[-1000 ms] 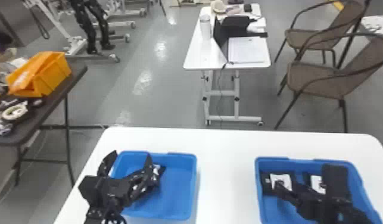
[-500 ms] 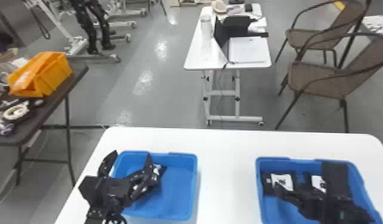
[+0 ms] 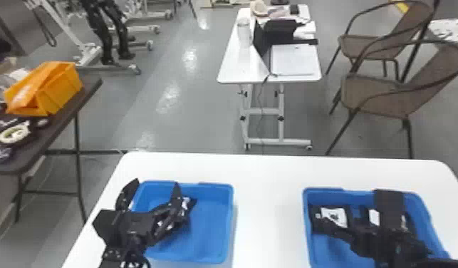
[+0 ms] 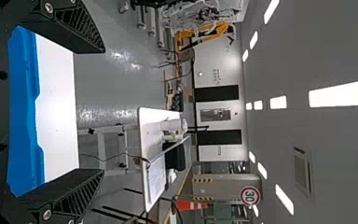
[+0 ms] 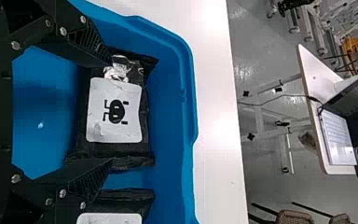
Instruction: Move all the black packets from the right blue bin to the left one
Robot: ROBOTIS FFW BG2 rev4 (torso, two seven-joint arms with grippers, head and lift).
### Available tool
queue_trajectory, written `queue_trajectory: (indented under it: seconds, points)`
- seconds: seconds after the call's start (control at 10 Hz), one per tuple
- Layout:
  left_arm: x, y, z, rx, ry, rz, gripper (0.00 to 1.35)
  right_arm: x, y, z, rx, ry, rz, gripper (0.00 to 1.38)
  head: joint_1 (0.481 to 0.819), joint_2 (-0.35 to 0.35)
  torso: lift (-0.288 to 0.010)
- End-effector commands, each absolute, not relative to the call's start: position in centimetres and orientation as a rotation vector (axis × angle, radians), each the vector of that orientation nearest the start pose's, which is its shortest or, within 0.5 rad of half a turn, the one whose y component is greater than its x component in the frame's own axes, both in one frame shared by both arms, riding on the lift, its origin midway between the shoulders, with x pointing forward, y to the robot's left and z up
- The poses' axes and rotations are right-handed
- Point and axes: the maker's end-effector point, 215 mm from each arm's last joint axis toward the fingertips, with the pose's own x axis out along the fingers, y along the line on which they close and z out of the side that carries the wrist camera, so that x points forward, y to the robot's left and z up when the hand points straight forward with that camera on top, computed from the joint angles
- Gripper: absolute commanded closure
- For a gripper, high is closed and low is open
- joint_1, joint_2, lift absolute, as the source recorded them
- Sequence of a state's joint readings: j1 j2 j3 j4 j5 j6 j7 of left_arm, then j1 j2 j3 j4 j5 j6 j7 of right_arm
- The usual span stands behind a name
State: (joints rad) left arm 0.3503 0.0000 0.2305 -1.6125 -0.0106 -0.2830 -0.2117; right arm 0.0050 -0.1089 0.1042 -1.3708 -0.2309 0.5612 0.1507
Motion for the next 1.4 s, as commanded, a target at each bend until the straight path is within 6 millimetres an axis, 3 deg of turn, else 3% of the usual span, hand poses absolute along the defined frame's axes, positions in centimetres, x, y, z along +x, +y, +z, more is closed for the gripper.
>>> queue_trajectory:
  seconds: [0.0, 0.2, 0.3, 0.4, 0.5, 0.6, 0.7, 1.1, 1.3]
  points:
    - [45.7, 31.5, -42.0, 0.078, 0.039, 0.006, 0.11, 49.7, -16.7, -60.5, 0.093, 0.802, 0.231, 0.30, 0.695, 0.167, 0.000]
    - [45.7, 31.3, -41.9, 0.075, 0.035, 0.000, 0.11, 50.4, -16.8, -62.3, 0.067, 0.881, 0.199, 0.09, 0.695, 0.166, 0.000]
    - [45.6, 31.3, -42.0, 0.076, 0.035, 0.000, 0.11, 50.5, -16.6, -62.9, 0.078, 0.901, 0.204, 0.09, 0.695, 0.166, 0.000]
    - [45.4, 31.4, -42.1, 0.074, 0.038, 0.000, 0.11, 50.4, -15.9, -63.2, 0.097, 0.909, 0.236, 0.28, 0.695, 0.168, 0.000]
    - [45.4, 31.4, -42.2, 0.072, 0.037, 0.001, 0.11, 49.8, -15.3, -63.6, 0.127, 0.920, 0.252, 0.83, 0.695, 0.175, 0.000]
    - [45.1, 31.4, -42.4, 0.072, 0.040, 0.001, 0.11, 49.2, -15.0, -63.8, 0.149, 0.927, 0.255, 1.07, 0.695, 0.184, 0.000]
    - [45.0, 31.5, -42.7, 0.072, 0.046, 0.003, 0.11, 48.9, -15.0, -63.7, 0.159, 0.921, 0.260, 1.23, 0.695, 0.187, 0.000]
    - [45.4, 31.3, -42.0, 0.077, 0.026, 0.000, 0.11, 48.3, -14.8, -60.7, 0.187, 0.827, 0.273, 1.24, 0.695, 0.193, 0.000]
    - [45.4, 31.3, -41.5, 0.078, 0.010, 0.002, 0.11, 47.6, -15.7, -57.3, 0.196, 0.760, 0.264, 1.24, 0.695, 0.193, 0.000]
